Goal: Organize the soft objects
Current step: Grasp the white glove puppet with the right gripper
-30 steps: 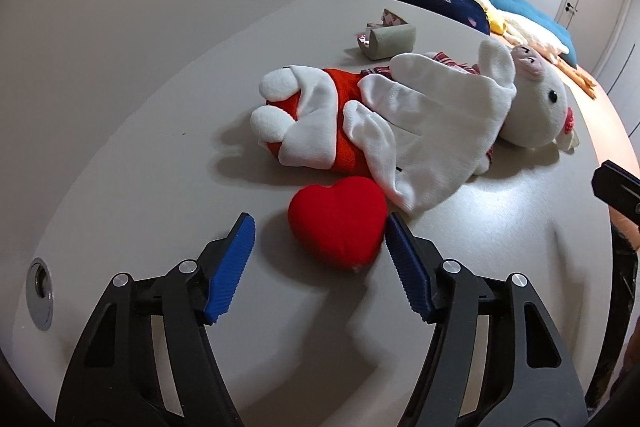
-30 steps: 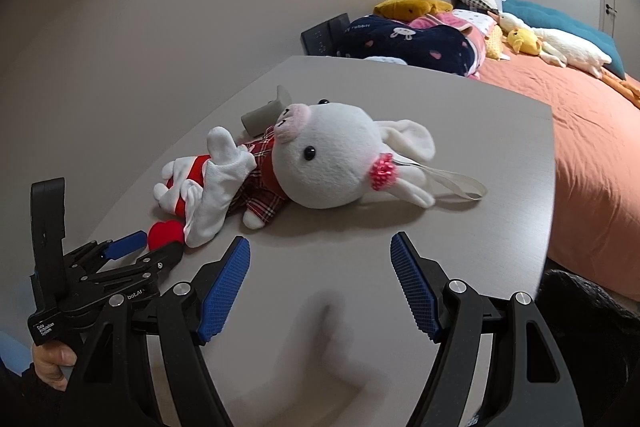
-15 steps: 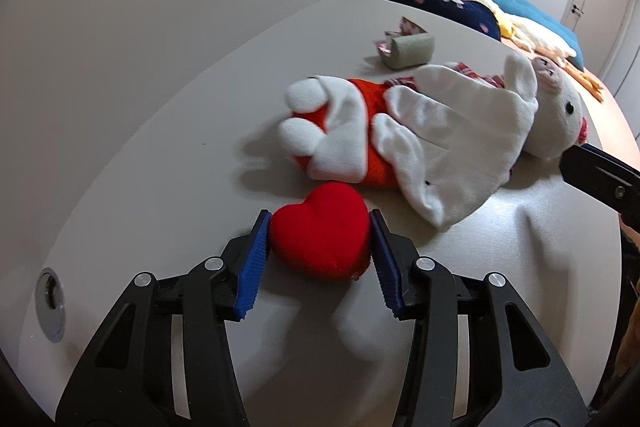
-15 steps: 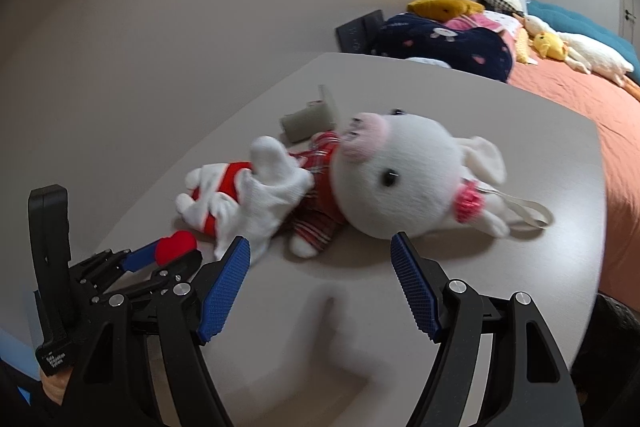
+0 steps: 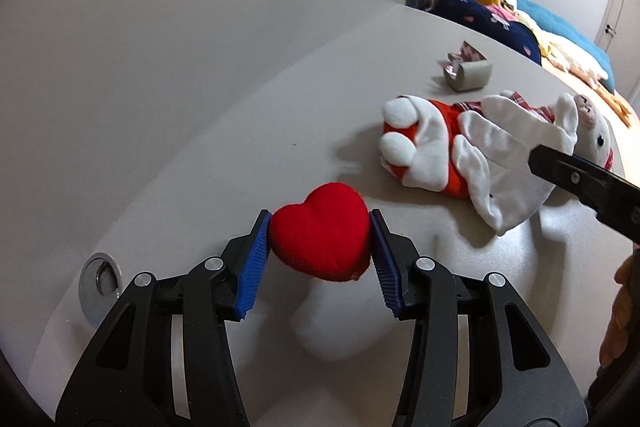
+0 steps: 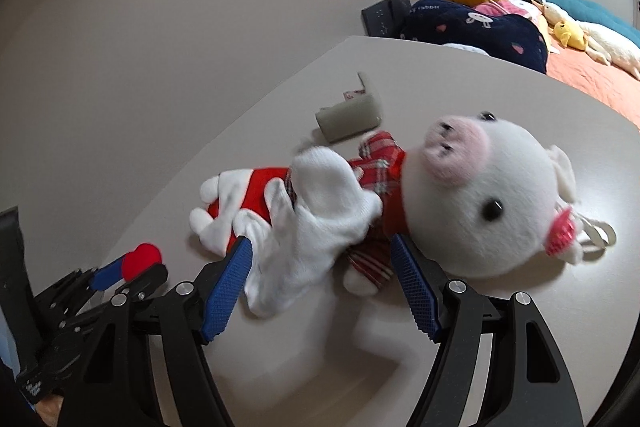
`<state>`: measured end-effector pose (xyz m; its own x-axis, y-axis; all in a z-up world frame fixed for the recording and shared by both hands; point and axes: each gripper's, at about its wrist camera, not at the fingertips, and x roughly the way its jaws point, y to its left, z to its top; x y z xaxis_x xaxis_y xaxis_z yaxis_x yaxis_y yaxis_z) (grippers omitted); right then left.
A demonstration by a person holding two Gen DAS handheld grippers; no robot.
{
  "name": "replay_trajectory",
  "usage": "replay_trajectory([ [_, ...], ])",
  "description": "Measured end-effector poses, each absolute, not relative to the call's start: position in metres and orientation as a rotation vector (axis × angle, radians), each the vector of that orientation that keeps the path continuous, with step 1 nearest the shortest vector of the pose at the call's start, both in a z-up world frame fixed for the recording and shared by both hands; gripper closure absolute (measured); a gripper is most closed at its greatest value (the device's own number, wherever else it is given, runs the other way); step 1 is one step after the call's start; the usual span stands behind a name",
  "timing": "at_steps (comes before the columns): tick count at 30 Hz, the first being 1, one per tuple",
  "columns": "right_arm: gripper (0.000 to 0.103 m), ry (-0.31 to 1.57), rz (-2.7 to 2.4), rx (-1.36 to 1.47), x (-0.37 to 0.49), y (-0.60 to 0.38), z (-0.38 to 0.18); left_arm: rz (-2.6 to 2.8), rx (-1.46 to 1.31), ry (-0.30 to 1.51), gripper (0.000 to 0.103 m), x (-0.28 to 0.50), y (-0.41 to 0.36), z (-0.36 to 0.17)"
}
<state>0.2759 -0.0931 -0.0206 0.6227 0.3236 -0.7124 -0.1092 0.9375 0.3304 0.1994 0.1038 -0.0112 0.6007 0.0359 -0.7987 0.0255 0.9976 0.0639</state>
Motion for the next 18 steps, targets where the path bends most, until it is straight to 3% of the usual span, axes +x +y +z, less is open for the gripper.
replay_trajectory([
  [4, 0.042, 0.875, 0.236, 0.234, 0.289, -0.085, -0.021, 0.007, 0.057, 0.928, 0.055, 0.199, 0.109, -0.01],
  [6, 0.057, 0.888, 0.239, 0.223, 0.293, -0.083, -0.023, 0.007, 0.054, 0.928, 0.055, 0.199, 0.109, -0.009],
  [8, 0.084, 0.9, 0.246, 0.216, 0.295, -0.083, -0.025, 0.007, 0.05, 0.929, 0.055, 0.199, 0.11, -0.009],
  [9, 0.089, 0.901, 0.248, 0.212, 0.295, -0.083, -0.026, 0.006, 0.05, 0.93, 0.055, 0.199, 0.109, -0.009],
  [18, 0.093, 0.829, 0.265, 0.229, 0.279, -0.094, -0.005, -0.009, 0.041, 0.919, 0.055, 0.196, 0.108, -0.003],
])
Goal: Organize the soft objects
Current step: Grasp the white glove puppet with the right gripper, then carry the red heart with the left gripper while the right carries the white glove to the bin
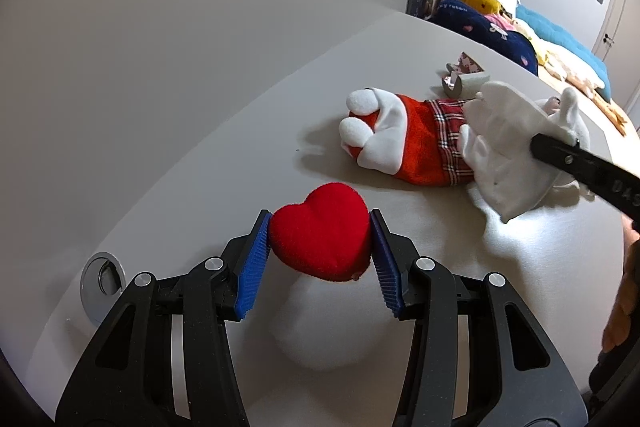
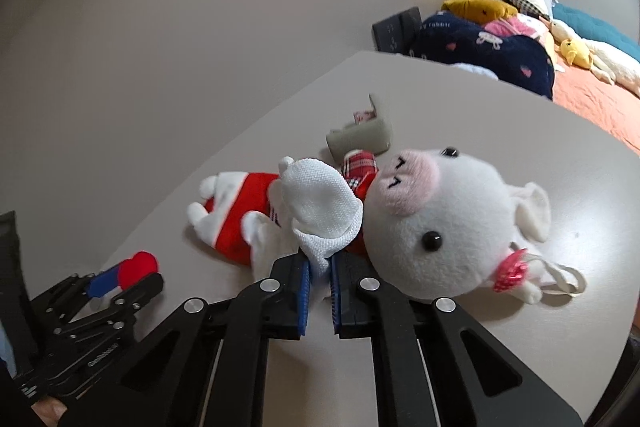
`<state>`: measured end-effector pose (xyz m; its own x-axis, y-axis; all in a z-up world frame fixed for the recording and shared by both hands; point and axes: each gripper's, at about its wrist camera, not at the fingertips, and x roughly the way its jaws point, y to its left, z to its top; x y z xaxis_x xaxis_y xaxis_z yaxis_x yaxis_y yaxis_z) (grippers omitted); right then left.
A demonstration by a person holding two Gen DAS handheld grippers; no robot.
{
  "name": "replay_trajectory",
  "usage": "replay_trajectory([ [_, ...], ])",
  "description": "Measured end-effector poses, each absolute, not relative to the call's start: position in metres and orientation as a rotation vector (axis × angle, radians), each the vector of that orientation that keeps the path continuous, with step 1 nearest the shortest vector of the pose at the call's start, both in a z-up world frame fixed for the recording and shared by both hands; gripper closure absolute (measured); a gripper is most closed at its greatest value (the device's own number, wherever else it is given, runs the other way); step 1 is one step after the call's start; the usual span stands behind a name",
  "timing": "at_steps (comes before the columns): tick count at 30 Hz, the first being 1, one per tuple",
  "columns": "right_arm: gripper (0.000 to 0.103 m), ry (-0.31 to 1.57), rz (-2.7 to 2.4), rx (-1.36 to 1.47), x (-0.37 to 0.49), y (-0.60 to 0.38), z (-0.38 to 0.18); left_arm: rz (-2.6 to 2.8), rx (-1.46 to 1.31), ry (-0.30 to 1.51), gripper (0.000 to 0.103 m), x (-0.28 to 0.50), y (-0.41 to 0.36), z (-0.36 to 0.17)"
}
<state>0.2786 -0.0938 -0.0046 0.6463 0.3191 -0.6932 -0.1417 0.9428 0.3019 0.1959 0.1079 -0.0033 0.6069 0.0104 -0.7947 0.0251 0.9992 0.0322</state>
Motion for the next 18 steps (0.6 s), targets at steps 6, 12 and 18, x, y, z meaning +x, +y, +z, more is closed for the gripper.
replay_trajectory([
  [6, 0.093, 0.79, 0.24, 0.231, 0.264, -0.108, 0.015, -0.033, 0.044, 0.901, 0.055, 0.191, 0.101, 0.005],
  [12, 0.093, 0.763, 0.216, 0.238, 0.249, -0.123, 0.028, -0.071, 0.037, 0.896, 0.055, 0.187, 0.086, 0.009],
  [18, 0.093, 0.732, 0.21, 0.251, 0.227, -0.139, 0.044, -0.092, 0.051, 0.878, 0.055, 0.169, 0.07, 0.021],
])
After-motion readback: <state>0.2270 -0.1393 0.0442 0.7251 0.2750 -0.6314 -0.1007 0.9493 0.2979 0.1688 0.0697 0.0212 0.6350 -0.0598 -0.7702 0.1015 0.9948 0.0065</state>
